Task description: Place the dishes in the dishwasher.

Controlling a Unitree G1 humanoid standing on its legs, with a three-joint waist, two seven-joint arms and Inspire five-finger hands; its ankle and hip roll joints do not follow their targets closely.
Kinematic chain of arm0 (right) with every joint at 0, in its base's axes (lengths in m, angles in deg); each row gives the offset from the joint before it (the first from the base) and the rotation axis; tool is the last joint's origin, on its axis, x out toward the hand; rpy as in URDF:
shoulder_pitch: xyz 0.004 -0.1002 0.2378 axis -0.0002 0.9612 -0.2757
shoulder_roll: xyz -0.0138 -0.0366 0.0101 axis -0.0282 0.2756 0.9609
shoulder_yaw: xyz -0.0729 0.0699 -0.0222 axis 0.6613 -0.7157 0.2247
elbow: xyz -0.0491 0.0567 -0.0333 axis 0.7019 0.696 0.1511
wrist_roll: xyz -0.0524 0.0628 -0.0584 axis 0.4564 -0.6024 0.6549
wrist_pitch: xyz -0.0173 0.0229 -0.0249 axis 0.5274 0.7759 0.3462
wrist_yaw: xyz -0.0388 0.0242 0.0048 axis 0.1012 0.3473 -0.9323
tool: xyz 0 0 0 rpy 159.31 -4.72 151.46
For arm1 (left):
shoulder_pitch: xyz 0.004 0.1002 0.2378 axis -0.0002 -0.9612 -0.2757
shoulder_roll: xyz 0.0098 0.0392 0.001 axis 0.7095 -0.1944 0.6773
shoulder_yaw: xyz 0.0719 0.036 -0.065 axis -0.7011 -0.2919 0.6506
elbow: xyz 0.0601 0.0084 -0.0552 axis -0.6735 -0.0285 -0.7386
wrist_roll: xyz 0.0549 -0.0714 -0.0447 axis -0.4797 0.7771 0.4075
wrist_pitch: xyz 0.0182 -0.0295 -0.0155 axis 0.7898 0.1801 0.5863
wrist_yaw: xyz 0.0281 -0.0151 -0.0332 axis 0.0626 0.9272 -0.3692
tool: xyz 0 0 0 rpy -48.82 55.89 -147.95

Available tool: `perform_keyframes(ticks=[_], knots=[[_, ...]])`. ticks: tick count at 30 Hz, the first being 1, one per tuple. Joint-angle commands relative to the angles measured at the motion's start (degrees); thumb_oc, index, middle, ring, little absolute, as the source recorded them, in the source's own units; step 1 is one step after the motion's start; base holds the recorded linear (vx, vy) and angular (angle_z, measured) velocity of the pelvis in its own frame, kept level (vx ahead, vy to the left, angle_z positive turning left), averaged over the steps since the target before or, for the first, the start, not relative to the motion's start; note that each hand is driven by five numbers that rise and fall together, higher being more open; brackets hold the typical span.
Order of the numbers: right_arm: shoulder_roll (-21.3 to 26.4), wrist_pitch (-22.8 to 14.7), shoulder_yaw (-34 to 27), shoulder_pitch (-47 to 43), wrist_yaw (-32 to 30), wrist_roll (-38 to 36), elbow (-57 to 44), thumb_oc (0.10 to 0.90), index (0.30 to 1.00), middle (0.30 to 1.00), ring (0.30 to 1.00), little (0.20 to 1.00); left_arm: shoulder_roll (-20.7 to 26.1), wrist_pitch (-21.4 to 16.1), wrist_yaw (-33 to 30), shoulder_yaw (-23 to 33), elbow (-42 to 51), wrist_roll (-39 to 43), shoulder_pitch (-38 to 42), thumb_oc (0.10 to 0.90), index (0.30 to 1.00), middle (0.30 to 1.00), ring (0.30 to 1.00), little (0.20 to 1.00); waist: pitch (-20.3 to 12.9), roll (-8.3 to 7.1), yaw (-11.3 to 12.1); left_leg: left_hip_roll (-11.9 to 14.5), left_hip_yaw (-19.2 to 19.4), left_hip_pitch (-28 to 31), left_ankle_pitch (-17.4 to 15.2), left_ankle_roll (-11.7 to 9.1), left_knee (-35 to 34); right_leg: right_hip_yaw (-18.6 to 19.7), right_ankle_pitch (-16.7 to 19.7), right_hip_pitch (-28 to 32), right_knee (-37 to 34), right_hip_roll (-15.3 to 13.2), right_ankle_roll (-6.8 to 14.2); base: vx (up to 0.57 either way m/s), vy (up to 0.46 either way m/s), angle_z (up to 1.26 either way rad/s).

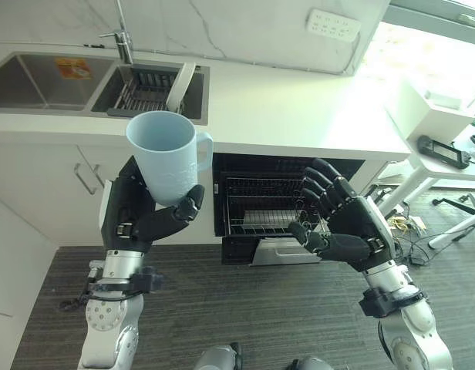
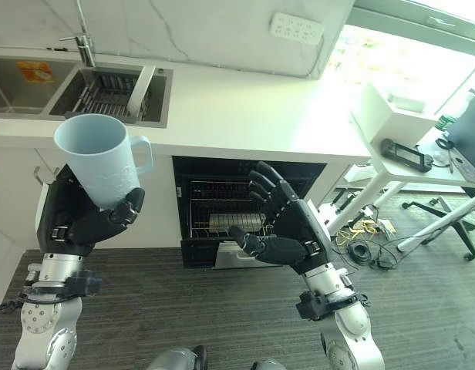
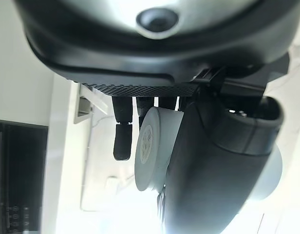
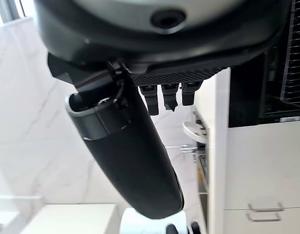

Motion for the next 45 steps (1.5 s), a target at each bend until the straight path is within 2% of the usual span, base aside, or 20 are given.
perform_keyframes(ticks=[1, 4, 6, 7, 10, 13, 15, 18, 20, 24, 25, 27, 28, 30, 33, 35, 39, 42, 43, 45], knots=[[0.5, -6.8, -4.2, -4.6, 1.8, -4.2, -2.6, 0.800, 0.900, 0.900, 0.900, 0.900, 1.9, -5.1, -0.9, 2.1, 7.6, -2.0, 5.2, 0.400, 0.300, 0.300, 0.300, 0.300, -0.8, -1.15, -2.0, 3.6, -3.3, 2.4, -4.8, -4.6, -0.9, 3.9, 2.9, -2.2, -0.3, -2.0, 4.3, 0.18, -0.206, -0.27], [0.3, -5.3, -4.3, -3.8, 2.0, -4.1, -4.1, 0.800, 0.900, 0.900, 0.900, 0.900, 1.8, -4.5, -1.4, 2.0, 8.3, -2.6, 4.9, 0.400, 0.300, 0.300, 0.300, 0.300, -0.6, -1.34, -3.2, 3.8, -3.8, 4.0, -6.5, -4.4, -0.9, 8.2, 6.2, -8.4, -0.3, -4.5, 5.7, 0.26, -0.281, -0.07], [0.3, -5.0, -4.5, -2.8, 2.2, -4.6, -5.1, 0.800, 0.900, 0.900, 0.900, 0.900, 2.0, -4.2, -1.1, 2.4, 9.0, -2.4, 4.3, 0.400, 0.300, 0.300, 0.300, 0.300, -0.4, -1.60, -3.7, 3.7, -4.8, 5.1, -7.7, -4.0, -0.9, 9.9, 6.9, -9.9, -0.3, -4.7, 5.9, 0.32, -0.369, 0.50], [0.4, -5.2, -4.6, -2.4, 2.2, -4.9, -5.1, 0.800, 0.900, 0.900, 0.900, 0.900, 2.0, -4.1, -0.5, 2.5, 9.1, -2.2, 4.1, 0.400, 0.300, 0.300, 0.300, 0.300, -0.4, -1.58, -3.8, 3.9, -5.2, 5.4, -7.9, -3.9, -0.9, 10.9, 5.8, -10.6, -0.3, -4.6, 6.1, 0.37, -0.537, 0.79], [1.2, -4.1, -4.0, -2.5, 0.2, -3.4, -5.7, 0.800, 0.900, 0.900, 0.900, 0.900, 1.8, -3.4, -0.6, 1.5, 9.4, -1.1, 3.5, 0.400, 0.300, 0.300, 0.300, 0.300, -1.6, -2.10, -3.7, 5.0, -5.7, 7.5, -9.2, -5.2, -0.9, 9.3, 6.1, -9.6, -0.3, -5.0, 6.6, 0.31, -0.474, 0.64], [2.8, -2.7, -4.3, -3.1, 0.6, -4.7, -5.9, 0.800, 0.900, 0.900, 0.900, 0.900, 1.1, -3.2, -0.4, 1.2, 9.9, 1.6, 2.1, 0.400, 0.300, 0.300, 0.300, 0.300, -2.9, -1.59, -4.3, 6.6, -5.6, 10.4, -9.7, -6.7, -0.9, 8.3, 4.4, -8.6, -0.3, -3.2, 5.7, 0.28, -0.364, 0.27], [3.7, -2.3, -4.4, -3.6, 0.6, -4.5, -5.8, 0.800, 0.900, 0.900, 0.900, 0.900, 0.7, -3.2, -0.6, 0.8, 10.3, 2.1, 1.4, 0.400, 0.300, 0.300, 0.300, 0.300, -3.3, -1.21, -4.6, 7.7, -5.2, 10.9, -8.4, -7.4, -0.9, 7.7, 3.2, -7.6, -0.3, -1.6, 4.7, 0.23, -0.339, 0.00], [4.8, -1.3, -5.2, -3.6, 0.5, -5.5, -5.5, 0.800, 0.900, 0.900, 0.900, 0.900, -0.1, -2.8, -1.9, 0.3, 11.0, 1.8, 0.9, 0.400, 0.300, 0.300, 0.300, 0.300, -3.5, -0.93, -4.7, 8.9, -4.6, 10.2, -3.2, -8.4, -0.9, 6.8, 0.9, -5.2, -0.3, 1.0, 2.4, 0.21, -0.373, 0.00], [5.2, -0.9, -5.5, -2.8, 0.8, -5.7, -5.9, 0.800, 0.900, 0.900, 0.900, 0.900, -0.5, -3.1, -2.4, 0.3, 11.2, 1.5, 0.3, 0.400, 0.300, 0.300, 0.300, 0.300, -3.6, -0.86, -4.8, 9.1, -4.4, 10.1, -1.5, -8.7, -0.9, 6.5, 0.0, -4.4, -0.3, 1.8, 1.5, 0.14, -0.239, 0.12], [5.7, -1.1, -6.2, -1.7, 0.7, -5.5, -5.7, 0.800, 0.900, 0.900, 0.900, 0.900, -0.9, -3.3, -1.7, 0.4, 10.8, 2.1, -0.4, 0.400, 0.300, 0.300, 0.300, 0.300, -3.2, -1.15, -4.9, 7.4, -2.1, 10.8, 0.9, -8.3, -0.9, 5.9, -1.7, -2.4, -0.3, 2.3, -0.2, 0.12, -0.176, -0.01], [5.8, -1.3, -6.3, -1.6, 0.1, -5.6, -5.4, 0.800, 0.900, 0.900, 0.900, 0.900, -1.0, -3.3, -1.0, 0.2, 10.5, 2.4, -0.4, 0.400, 0.300, 0.300, 0.300, 0.300, -3.0, -1.15, -5.0, 7.0, -0.9, 10.0, 0.6, -8.0, -0.9, 5.4, -2.0, -1.7, -0.3, 2.4, -0.3, 0.11, -0.127, 0.21], [5.6, -1.8, -5.9, -2.6, -2.2, -5.0, -4.5, 0.800, 0.900, 0.900, 0.900, 0.900, -1.2, -3.3, 0.7, -0.2, 10.0, 2.6, -0.1, 0.400, 0.300, 0.300, 0.300, 0.300, -2.1, -0.24, -4.8, 5.3, -0.1, 7.1, -3.3, -6.9, -0.9, 4.9, -2.3, -0.8, -0.3, 3.2, 0.4, 0.09, -0.050, 0.58], [5.1, -2.0, -5.4, -3.0, -2.6, -4.4, -4.0, 0.800, 0.900, 0.900, 0.900, 0.900, -1.3, -3.6, 1.3, -0.3, 9.7, 2.4, -0.5, 0.400, 0.300, 0.300, 0.300, 0.300, -1.9, 0.68, -4.8, 5.1, -0.5, 5.9, -4.1, -7.0, -0.9, 4.9, -2.7, -0.5, -0.3, 4.2, 0.7, 0.08, 0.006, 0.82], [3.8, -2.5, -4.6, -2.5, -2.8, -2.8, -4.3, 0.800, 0.900, 0.900, 0.900, 0.900, -1.2, -4.5, 1.9, -0.7, 9.3, 2.1, -0.7, 0.400, 0.300, 0.300, 0.300, 0.300, -2.1, 2.39, -4.8, 4.9, -2.7, 1.0, -2.5, -8.3, -0.9, 5.1, -3.0, -0.6, -0.3, 6.1, 0.8, 0.13, 0.038, 0.65], [3.6, -2.6, -4.0, -2.4, -4.7, -1.6, -4.6, 0.800, 0.900, 0.900, 0.900, 0.900, -1.4, -4.7, 1.8, -1.6, 8.5, 1.9, 1.1, 0.400, 0.300, 0.300, 0.300, 0.300, -1.9, 2.91, -4.3, 4.5, -3.5, -1.7, -0.2, -9.0, -0.9, 5.0, -4.6, 0.7, -0.3, 7.5, 0.3, 0.15, 0.116, 0.11], [3.7, -1.7, -3.5, -3.2, -5.9, -1.5, -3.9, 0.800, 0.900, 0.900, 0.900, 0.900, -1.5, -4.4, 0.9, -2.7, 7.7, 1.5, 2.9, 0.400, 0.300, 0.300, 0.300, 0.300, -2.0, 2.70, -4.0, 3.6, -3.6, -1.8, -1.0, -8.2, -0.9, 4.8, -5.6, 1.8, -0.3, 7.3, 0.3, 0.12, 0.182, -0.03], [3.3, -1.3, -4.2, -1.4, -4.0, -2.4, -4.4, 0.800, 0.900, 0.900, 0.900, 0.900, -0.5, -4.5, 1.0, -3.2, 7.1, 1.2, 4.5, 0.400, 0.300, 0.300, 0.300, 0.300, -2.8, 1.33, -4.4, 2.7, -3.7, -0.4, -2.6, -6.6, -0.9, 2.9, -4.4, 2.7, -0.3, 5.7, 1.2, 0.14, 0.213, -0.25], [2.7, -2.0, -4.5, -1.8, -4.9, -2.8, -3.6, 0.800, 0.900, 0.900, 0.900, 0.900, -0.3, -4.4, 0.4, -3.6, 6.2, 0.9, 5.4, 0.400, 0.300, 0.300, 0.300, 0.300, -2.3, 1.08, -4.7, 2.7, -3.7, 1.0, -3.7, -5.7, -0.9, 1.5, -4.2, 5.0, -0.3, 6.1, 1.3, 0.18, 0.242, -0.05], [1.8, -2.6, -4.2, -2.3, -4.5, -3.3, -3.4, 0.800, 0.900, 0.900, 0.900, 0.900, -0.2, -4.7, 0.7, -3.7, 6.1, 0.2, 5.4, 0.400, 0.300, 0.300, 0.300, 0.300, -2.0, 1.11, -4.4, 2.7, -4.2, 1.0, -3.6, -5.0, -0.9, 0.7, -0.4, 7.3, -0.3, 7.4, 2.2, 0.17, 0.218, -0.13], [1.0, -2.8, -3.7, -2.3, -3.7, -3.5, -3.4, 0.800, 0.900, 0.900, 0.900, 0.900, -0.2, -5.7, 0.9, -3.8, 6.1, -0.9, 5.1, 0.400, 0.300, 0.300, 0.300, 0.300, -1.3, 1.52, -4.4, 2.8, -5.4, 0.8, -3.2, -4.2, -0.9, 0.9, 3.7, 6.8, 3.1, 8.0, 2.9, 0.11, 0.139, -0.05]])
